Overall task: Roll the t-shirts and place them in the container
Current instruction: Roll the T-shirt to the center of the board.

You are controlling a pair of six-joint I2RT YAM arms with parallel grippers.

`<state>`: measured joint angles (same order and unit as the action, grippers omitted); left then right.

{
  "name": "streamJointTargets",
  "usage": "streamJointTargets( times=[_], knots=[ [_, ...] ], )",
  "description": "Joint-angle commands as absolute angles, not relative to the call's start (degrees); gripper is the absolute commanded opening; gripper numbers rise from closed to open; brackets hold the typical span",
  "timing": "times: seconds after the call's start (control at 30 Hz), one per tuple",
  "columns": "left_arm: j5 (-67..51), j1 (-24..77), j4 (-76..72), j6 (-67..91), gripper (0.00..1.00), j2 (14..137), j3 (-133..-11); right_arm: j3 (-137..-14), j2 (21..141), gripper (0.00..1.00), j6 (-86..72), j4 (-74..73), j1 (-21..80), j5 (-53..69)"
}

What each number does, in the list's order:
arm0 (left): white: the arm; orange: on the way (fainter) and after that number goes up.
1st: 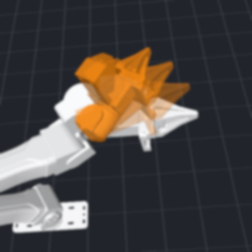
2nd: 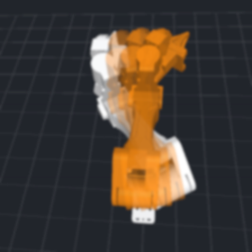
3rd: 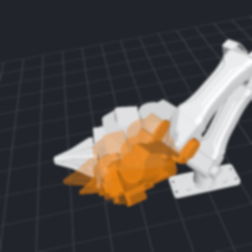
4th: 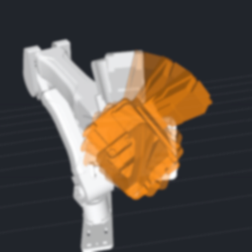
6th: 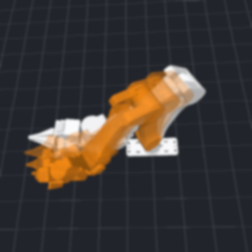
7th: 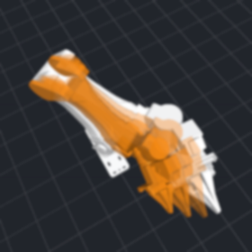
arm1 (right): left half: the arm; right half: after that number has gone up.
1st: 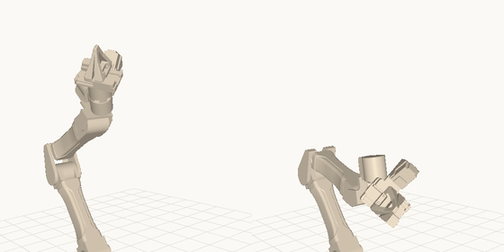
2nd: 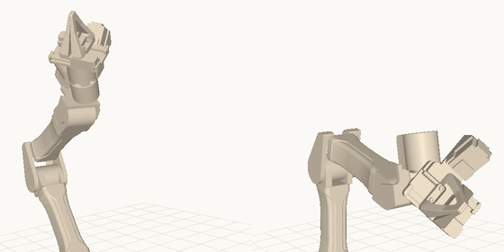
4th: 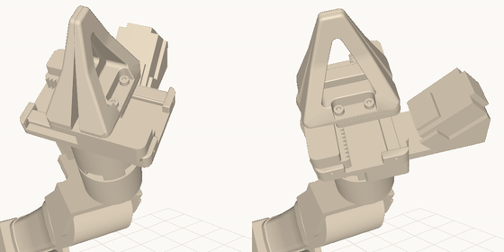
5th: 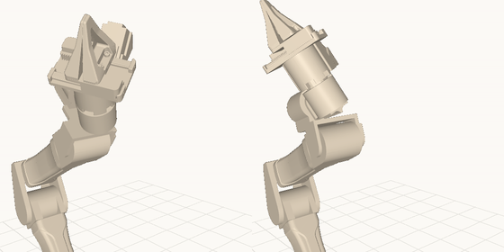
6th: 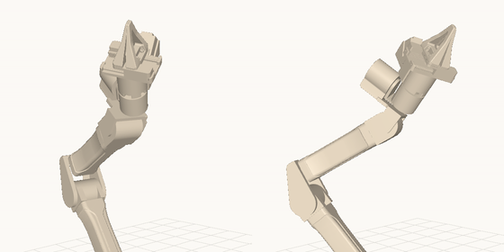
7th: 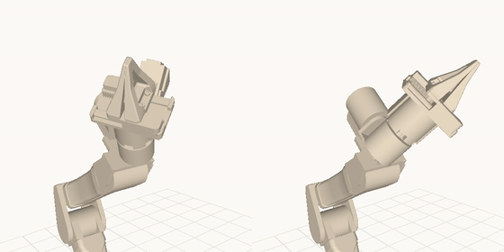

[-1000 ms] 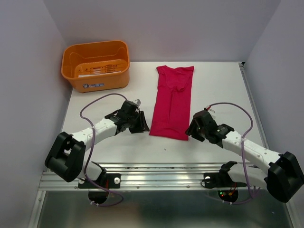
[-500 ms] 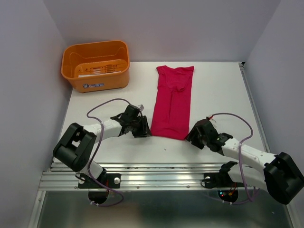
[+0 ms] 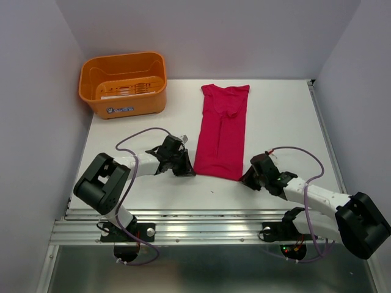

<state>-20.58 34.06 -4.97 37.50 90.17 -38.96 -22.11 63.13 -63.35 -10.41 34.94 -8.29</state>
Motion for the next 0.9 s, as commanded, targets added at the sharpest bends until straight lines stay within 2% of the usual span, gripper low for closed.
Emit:
streamJointTargets(
  times=[0.0,0.13,0.23,0.57,0.8,0.83,0.87],
  knots=[
    [-20.13,34.45,-5.01,36.91,0.0,90.53,-38.32,-22.23,63.81,0.22,-63.55,-9.14,34.72,-8.96],
    [-20.3,34.37,-4.31,36.74,0.0,90.53,-38.76,-24.07,64.42,0.12,-61.09,-9.32,34.72,-10.72],
    [-19.87,34.45,-3.35,36.47,0.0,89.92,-39.02,-26.19,65.39,0.01,-59.59,-10.71,34.72,-10.55],
    [-19.07,34.54,1.93,35.6,0.0,83.51,-38.94,-29.18,62.49,0.01,-55.99,-16.34,34.72,-9.76],
    [-17.84,34.63,2.64,37.0,0.0,79.72,-36.74,-26.55,60.21,0.01,-56.77,-17.58,34.72,-8.79],
    [-17.58,34.63,1.77,37.35,0.04,79.46,-36.56,-26.19,60.12,0.01,-56.95,-17.32,34.72,-8.7],
    [-17.4,34.63,1.41,37.7,0.13,79.45,-36.48,-25.93,60.12,0.01,-57.13,-17.14,34.72,-8.44]
  ],
)
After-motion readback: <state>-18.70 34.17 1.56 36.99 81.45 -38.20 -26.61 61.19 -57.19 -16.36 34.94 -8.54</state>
